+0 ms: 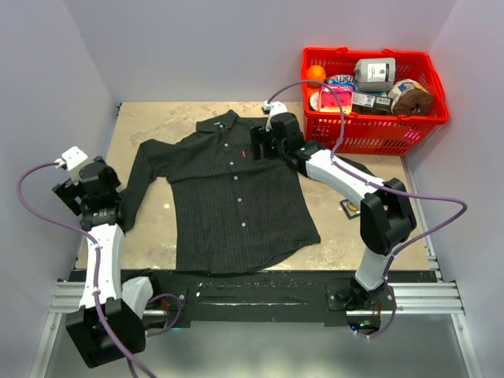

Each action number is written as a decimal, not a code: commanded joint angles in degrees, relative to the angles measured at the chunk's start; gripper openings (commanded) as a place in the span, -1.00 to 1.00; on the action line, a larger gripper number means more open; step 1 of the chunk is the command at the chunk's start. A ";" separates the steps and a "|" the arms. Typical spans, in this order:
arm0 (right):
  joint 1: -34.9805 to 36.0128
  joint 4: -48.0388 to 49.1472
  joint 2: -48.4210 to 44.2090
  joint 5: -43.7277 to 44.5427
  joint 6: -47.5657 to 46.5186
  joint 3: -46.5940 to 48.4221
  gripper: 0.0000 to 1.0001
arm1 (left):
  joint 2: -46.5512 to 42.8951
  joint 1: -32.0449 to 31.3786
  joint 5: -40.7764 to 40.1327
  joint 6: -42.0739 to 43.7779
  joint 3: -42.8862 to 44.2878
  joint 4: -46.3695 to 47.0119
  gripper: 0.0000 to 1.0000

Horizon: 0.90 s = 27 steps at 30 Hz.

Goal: Pin the brooch onto the clothing
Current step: Flatten out the crumpled clothing at the center of the board.

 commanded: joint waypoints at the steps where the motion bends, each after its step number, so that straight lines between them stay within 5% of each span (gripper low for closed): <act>1: 3.63 0.60 1.87 0.56 -0.99 3.34 0.61 | -2.26 -7.39 3.26 2.76 1.08 4.44 0.94; 5: 5.39 -0.02 5.11 -1.55 -0.29 5.97 0.60 | 1.77 -17.21 11.62 2.76 4.05 7.51 0.85; 10: 8.73 -1.33 9.42 -1.73 0.50 8.78 0.57 | 21.00 -25.58 19.33 6.44 15.37 10.77 0.87; 15: 10.05 -3.79 10.75 -2.79 2.52 10.55 0.51 | 43.64 -25.86 27.44 9.70 36.55 9.37 0.89; 20: 10.14 -4.06 6.10 -2.61 3.75 7.13 0.49 | 61.50 -25.68 29.90 11.28 56.57 3.22 0.66; 27: 10.05 -5.02 -1.63 -0.16 4.98 1.24 0.47 | 75.78 -25.68 32.90 9.97 72.52 -1.87 0.37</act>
